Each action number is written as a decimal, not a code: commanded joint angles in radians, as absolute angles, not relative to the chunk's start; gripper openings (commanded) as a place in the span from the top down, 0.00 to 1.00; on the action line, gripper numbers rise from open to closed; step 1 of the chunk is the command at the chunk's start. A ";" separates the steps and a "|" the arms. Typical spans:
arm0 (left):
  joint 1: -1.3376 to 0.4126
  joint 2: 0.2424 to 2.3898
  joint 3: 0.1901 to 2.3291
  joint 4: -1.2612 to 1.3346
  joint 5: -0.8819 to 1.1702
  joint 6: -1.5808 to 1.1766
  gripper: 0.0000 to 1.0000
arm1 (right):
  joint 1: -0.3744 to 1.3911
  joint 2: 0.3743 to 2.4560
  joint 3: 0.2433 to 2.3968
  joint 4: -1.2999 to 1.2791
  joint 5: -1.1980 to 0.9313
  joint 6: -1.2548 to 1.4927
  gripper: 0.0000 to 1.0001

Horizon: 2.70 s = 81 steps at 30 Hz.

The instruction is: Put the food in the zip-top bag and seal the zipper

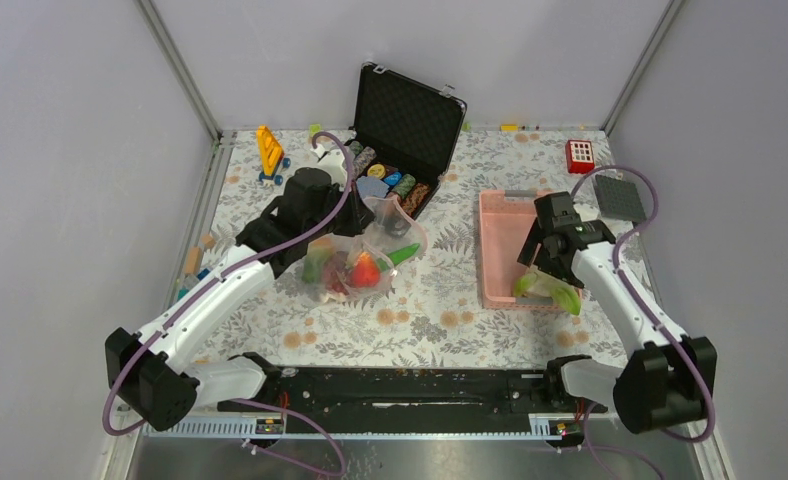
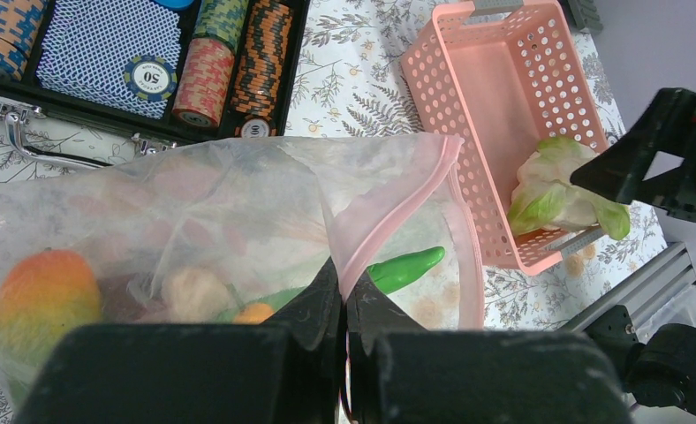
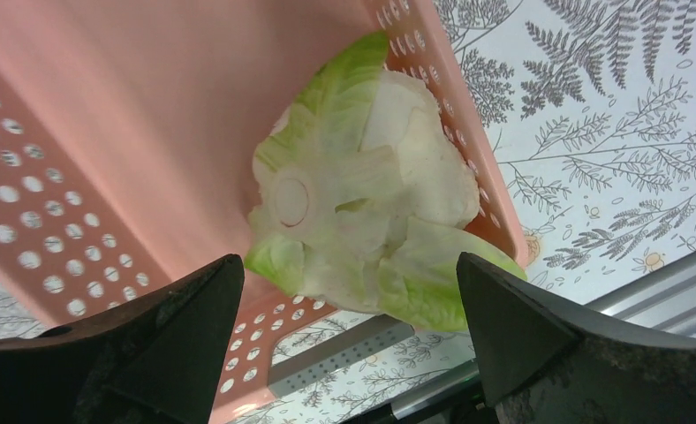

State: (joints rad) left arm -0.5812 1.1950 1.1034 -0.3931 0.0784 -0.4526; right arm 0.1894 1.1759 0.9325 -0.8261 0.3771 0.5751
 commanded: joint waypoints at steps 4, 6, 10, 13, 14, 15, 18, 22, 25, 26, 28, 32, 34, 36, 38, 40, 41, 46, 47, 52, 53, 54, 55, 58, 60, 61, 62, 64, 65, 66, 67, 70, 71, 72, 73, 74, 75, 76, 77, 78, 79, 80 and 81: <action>-0.581 1.199 1.120 -0.328 0.102 -0.453 1.00 | 0.178 1.308 0.947 -0.871 0.434 0.588 0.02; -0.582 1.201 1.121 -0.328 0.101 -0.453 1.00 | 0.178 1.355 0.949 -0.873 0.440 0.585 0.02; -0.581 1.199 1.120 -0.328 0.100 -0.451 1.00 | 0.178 1.430 0.965 -0.868 0.414 0.575 0.02; -0.582 1.196 1.119 -0.328 0.097 -0.451 1.00 | 0.178 1.457 0.965 -0.852 0.408 0.575 0.02; -0.582 1.195 1.118 -0.328 0.095 -0.451 1.00 | 0.178 1.462 0.964 -0.847 0.408 0.575 0.02; -0.582 1.195 1.117 -0.329 0.093 -0.451 1.00 | 0.178 1.467 0.965 -0.843 0.408 0.574 0.00; -0.581 1.195 1.120 -0.330 0.095 -0.451 1.00 | 0.178 1.477 0.964 -0.827 0.401 0.572 0.17; -0.582 1.192 1.117 -0.331 0.093 -0.450 1.00 | 0.177 1.464 0.953 -0.789 0.358 0.551 0.49; -0.583 1.191 1.115 -0.330 0.096 -0.451 1.00 | 0.176 1.450 0.953 -0.781 0.329 0.535 0.71; -0.583 1.190 1.116 -0.330 0.098 -0.451 1.00 | 0.177 1.444 0.953 -0.780 0.326 0.533 0.76; -0.582 1.190 1.117 -0.330 0.097 -0.451 1.00 | 0.176 1.423 0.959 -0.780 0.323 0.528 0.84; -0.583 1.186 1.116 -0.330 0.098 -0.452 1.00 | 0.177 1.351 0.991 -0.777 0.325 0.512 0.96; -0.582 1.184 1.115 -0.330 0.096 -0.453 1.00 | 0.177 1.300 1.008 -0.774 0.331 0.499 1.00; -0.582 1.179 1.112 -0.329 0.094 -0.453 1.00 | 0.177 1.245 1.024 -0.770 0.336 0.486 1.00; -0.583 1.179 1.110 -0.328 0.092 -0.454 1.00 | 0.177 1.188 1.032 -0.763 0.331 0.476 1.00; -0.582 1.179 1.110 -0.327 0.092 -0.454 1.00 | 0.177 1.128 1.029 -0.738 0.313 0.469 1.00; -0.582 1.178 1.110 -0.327 0.092 -0.454 1.00 | 0.176 1.095 1.025 -0.719 0.302 0.465 1.00; -0.581 1.177 1.109 -0.327 0.092 -0.456 1.00 | 0.176 0.913 0.972 -0.586 0.220 0.462 1.00; -0.582 1.176 1.111 -0.327 0.093 -0.457 1.00 | 0.176 0.888 0.963 -0.560 0.183 0.458 1.00; -0.581 1.169 1.110 -0.328 0.093 -0.458 1.00 | 0.177 0.794 0.932 -0.415 -0.100 0.448 1.00; -0.583 1.169 1.111 -0.328 0.092 -0.459 1.00 | 0.176 0.777 0.922 -0.373 -0.164 0.453 1.00; -0.583 1.168 1.110 -0.328 0.094 -0.460 1.00 | 0.177 0.764 0.914 -0.333 -0.231 0.463 1.00; -0.583 1.166 1.110 -0.328 0.096 -0.461 1.00 | 0.176 0.757 0.906 -0.283 -0.301 0.482 1.00; -0.582 1.162 1.110 -0.328 0.105 -0.467 1.00 | 0.181 0.776 0.893 -0.144 -0.535 0.562 1.00; -0.583 1.162 1.111 -0.328 0.110 -0.471 1.00 | 0.200 0.808 0.884 -0.036 -0.642 0.627 1.00; -0.582 1.163 1.111 -0.327 0.115 -0.472 1.00 | 0.220 0.821 0.881 0.021 -0.664 0.643 1.00; -0.582 1.163 1.111 -0.328 0.119 -0.475 1.00 | 0.242 0.834 0.886 0.045 -0.664 0.644 1.00; -0.583 1.164 1.111 -0.326 0.128 -0.480 1.00 | 0.301 0.865 0.919 0.027 -0.616 0.608 1.00; -0.583 1.166 1.112 -0.325 0.135 -0.483 1.00 | 0.334 0.884 0.950 0.010 -0.575 0.583 1.00; -0.583 1.166 1.114 -0.325 0.144 -0.484 1.00 | 0.372 0.906 0.973 -0.006 -0.529 0.560 1.00; -0.582 1.166 1.115 -0.325 0.150 -0.485 1.00 | 0.404 0.932 0.996 -0.031 -0.506 0.541 1.00; -0.582 1.158 1.112 -0.327 0.152 -0.488 1.00 | 0.450 1.006 1.045 -0.047 -0.460 0.526 1.00; -0.582 1.155 1.112 -0.327 0.151 -0.489 1.00 | 0.460 1.027 1.053 -0.042 -0.450 0.527 1.00; -0.582 1.151 1.112 -0.327 0.150 -0.489 1.00 | 0.471 1.051 1.058 -0.038 -0.440 0.528 1.00; -0.582 1.148 1.111 -0.329 0.150 -0.488 1.00 | 0.483 1.071 1.063 -0.037 -0.428 0.528 1.00; -0.583 1.146 1.112 -0.329 0.152 -0.490 1.00 | 0.494 1.094 1.068 -0.040 -0.412 0.530 1.00; -0.582 1.143 1.111 -0.329 0.155 -0.490 1.00 | 0.505 1.116 1.075 -0.044 -0.394 0.530 1.00; -0.582 1.141 1.111 -0.330 0.157 -0.492 1.00 | 0.515 1.137 1.081 -0.045 -0.374 0.529 1.00; -0.583 1.140 1.111 -0.330 0.162 -0.492 1.00 | 0.530 1.157 1.088 -0.047 -0.350 0.530 1.00; -0.583 1.140 1.112 -0.330 0.165 -0.493 1.00 | 0.540 1.176 1.099 -0.060 -0.324 0.524 1.00; -0.583 1.140 1.114 -0.332 0.165 -0.495 1.00 | 0.553 1.195 1.114 -0.080 -0.296 0.515 1.00; -0.582 1.140 1.115 -0.333 0.164 -0.496 1.00 | 0.566 1.210 1.129 -0.107 -0.254 0.508 1.00; -0.581 1.140 1.118 -0.333 0.164 -0.497 1.00 | 0.583 1.223 1.143 -0.132 -0.208 0.498 1.00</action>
State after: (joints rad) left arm -0.5812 1.1694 1.1034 -0.3943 0.1322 -0.4808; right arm 0.5320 1.1854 1.0519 -0.1032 -0.3641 0.5346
